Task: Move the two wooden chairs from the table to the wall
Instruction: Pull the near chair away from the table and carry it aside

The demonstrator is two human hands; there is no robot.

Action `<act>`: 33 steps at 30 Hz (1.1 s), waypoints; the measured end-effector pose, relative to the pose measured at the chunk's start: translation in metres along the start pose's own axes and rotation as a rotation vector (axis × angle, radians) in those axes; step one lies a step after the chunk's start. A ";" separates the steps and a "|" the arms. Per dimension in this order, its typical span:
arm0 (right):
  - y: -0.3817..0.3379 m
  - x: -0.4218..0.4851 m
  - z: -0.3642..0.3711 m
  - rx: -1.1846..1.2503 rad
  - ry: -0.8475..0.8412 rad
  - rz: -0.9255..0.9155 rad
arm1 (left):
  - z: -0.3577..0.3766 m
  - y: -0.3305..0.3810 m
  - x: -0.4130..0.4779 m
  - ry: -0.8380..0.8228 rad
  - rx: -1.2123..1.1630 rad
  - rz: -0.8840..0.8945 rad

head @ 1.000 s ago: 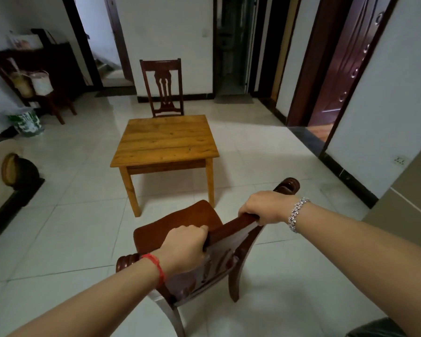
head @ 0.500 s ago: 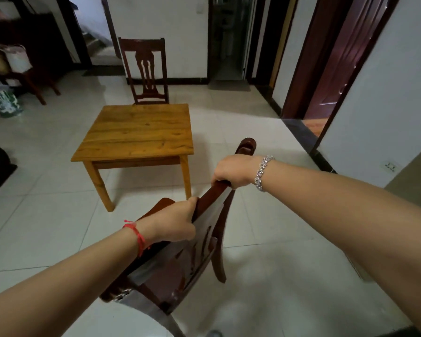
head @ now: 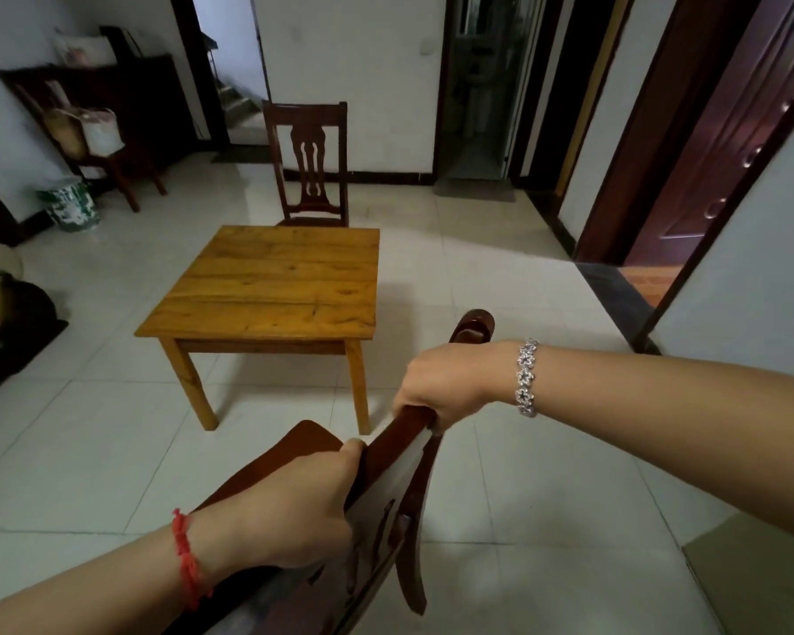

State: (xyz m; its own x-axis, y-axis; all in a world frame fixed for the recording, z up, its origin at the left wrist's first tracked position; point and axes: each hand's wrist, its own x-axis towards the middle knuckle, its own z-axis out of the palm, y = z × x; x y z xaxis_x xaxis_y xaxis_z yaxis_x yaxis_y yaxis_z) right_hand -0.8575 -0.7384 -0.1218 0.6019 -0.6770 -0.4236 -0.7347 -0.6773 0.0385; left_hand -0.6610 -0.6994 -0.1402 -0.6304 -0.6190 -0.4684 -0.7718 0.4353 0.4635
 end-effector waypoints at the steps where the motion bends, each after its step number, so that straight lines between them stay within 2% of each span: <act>1: 0.012 -0.005 0.006 -0.015 0.012 -0.019 | 0.001 0.009 0.009 -0.011 -0.002 -0.018; 8: 0.099 -0.041 0.047 -0.095 0.144 -0.192 | 0.013 0.083 0.081 -0.005 0.014 -0.171; 16: 0.212 -0.083 0.086 -0.155 0.185 -0.381 | 0.024 0.196 0.167 0.042 -0.069 -0.346; 24: 0.307 -0.111 0.109 -0.164 0.143 -0.351 | 0.022 0.269 0.251 0.161 -0.083 -0.352; 33: 0.391 -0.144 0.140 -0.189 0.134 -0.287 | 0.017 0.321 0.335 0.160 -0.041 -0.312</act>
State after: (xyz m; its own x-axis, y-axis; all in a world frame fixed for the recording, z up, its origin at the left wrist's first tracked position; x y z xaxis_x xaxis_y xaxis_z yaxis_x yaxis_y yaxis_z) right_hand -1.2752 -0.8651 -0.1721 0.8200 -0.4750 -0.3193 -0.4666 -0.8779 0.1076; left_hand -1.1218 -0.7564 -0.1608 -0.3412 -0.8141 -0.4699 -0.9192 0.1844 0.3481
